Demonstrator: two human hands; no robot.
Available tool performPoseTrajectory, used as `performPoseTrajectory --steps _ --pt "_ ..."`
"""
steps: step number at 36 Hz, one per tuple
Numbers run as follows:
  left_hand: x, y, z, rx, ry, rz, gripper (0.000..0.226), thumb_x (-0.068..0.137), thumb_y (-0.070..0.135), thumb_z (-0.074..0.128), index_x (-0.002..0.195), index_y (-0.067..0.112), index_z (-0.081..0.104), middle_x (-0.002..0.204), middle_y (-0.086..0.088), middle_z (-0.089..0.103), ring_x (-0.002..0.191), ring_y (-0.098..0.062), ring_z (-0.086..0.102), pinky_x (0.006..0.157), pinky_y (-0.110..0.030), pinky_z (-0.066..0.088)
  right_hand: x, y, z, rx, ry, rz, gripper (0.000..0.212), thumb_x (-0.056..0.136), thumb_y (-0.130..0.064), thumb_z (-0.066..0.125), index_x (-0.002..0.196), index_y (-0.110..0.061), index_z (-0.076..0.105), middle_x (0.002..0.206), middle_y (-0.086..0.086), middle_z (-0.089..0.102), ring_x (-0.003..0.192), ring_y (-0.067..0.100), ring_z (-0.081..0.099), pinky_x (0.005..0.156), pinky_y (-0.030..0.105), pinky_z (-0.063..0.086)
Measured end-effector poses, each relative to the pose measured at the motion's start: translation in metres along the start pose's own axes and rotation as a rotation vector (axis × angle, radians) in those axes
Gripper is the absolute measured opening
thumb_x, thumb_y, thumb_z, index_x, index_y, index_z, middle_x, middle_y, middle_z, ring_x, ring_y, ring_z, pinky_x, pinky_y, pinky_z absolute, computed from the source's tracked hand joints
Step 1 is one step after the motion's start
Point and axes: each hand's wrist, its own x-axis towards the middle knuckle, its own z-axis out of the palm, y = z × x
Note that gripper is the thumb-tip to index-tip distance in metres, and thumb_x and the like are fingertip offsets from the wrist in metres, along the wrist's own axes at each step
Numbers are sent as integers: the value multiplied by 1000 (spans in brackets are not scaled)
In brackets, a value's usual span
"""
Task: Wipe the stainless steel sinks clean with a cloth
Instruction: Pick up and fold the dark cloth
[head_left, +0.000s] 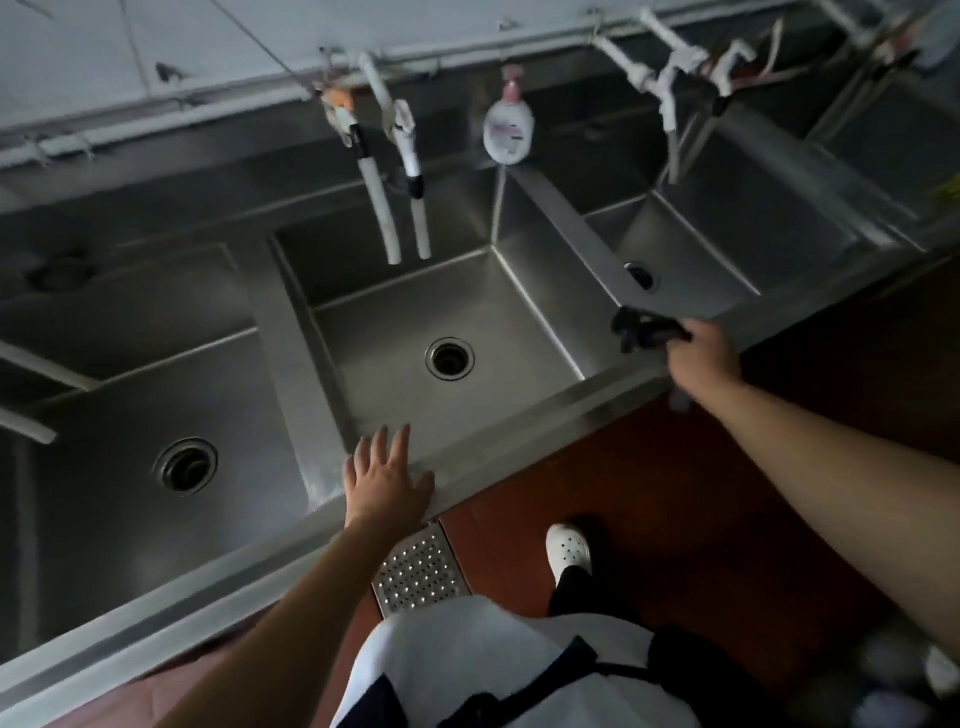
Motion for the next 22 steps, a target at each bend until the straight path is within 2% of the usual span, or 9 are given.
performPoseTrajectory --steps 2,5,8,11,13,14,16,19,22 --pt "20 35 2 -69 -2 -65 77 95 50 50 158 29 10 166 -3 10 152 -28 4 123 -48 6 41 13 -29 187 32 60 24 94 -16 54 113 -14 68 104 9 66 104 34 62 81 33 46" --pt "44 80 12 -113 -42 -137 73 94 49 53 156 32 18 164 -2 18 151 -28 11 122 -49 11 89 32 -57 218 4 -29 27 100 -21 52 124 -21 64 112 0 65 110 27 61 92 39 51" --pt "61 115 26 -89 -107 -172 69 94 52 50 155 35 21 164 1 19 150 -25 13 120 -48 12 116 52 -61 65 -112 -263 39 99 -10 51 138 -13 55 138 9 56 128 28 51 106 38 41" --pt "77 140 36 -72 -184 -252 68 92 58 49 153 39 24 162 5 24 148 -24 19 117 -49 17 113 78 -40 -151 -280 -564 48 91 5 55 137 -7 56 143 14 53 138 34 42 115 45 30" --pt "85 156 41 -39 -250 -282 63 92 60 47 150 42 30 159 7 30 146 -25 24 116 -49 21 100 95 -21 -378 -441 -661 54 91 -5 55 144 -16 50 151 8 46 145 33 33 117 49 22" --pt "87 163 42 -23 -274 -288 61 91 61 46 148 43 34 157 7 34 145 -25 28 115 -49 23 93 103 -12 -491 -490 -655 58 93 -15 53 149 -23 43 157 3 37 148 31 24 119 49 15" --pt "92 176 43 -8 -308 -290 55 90 59 48 143 45 41 149 9 47 139 -22 38 113 -46 25 83 115 2 -555 -521 -619 65 90 -28 54 152 -29 35 162 -1 27 151 31 15 121 51 7" --pt "100 181 39 -84 -359 -302 50 87 54 59 136 46 51 138 10 59 130 -18 52 112 -38 31 82 119 12 -475 -488 -583 73 78 -32 55 149 -25 42 158 4 36 148 37 24 118 59 15" --pt "120 172 30 -212 -454 -263 40 89 38 70 128 27 66 129 1 67 118 -17 63 102 -28 44 98 109 23 -420 -485 -577 73 75 -28 54 148 -25 45 156 5 39 147 39 26 116 60 18"
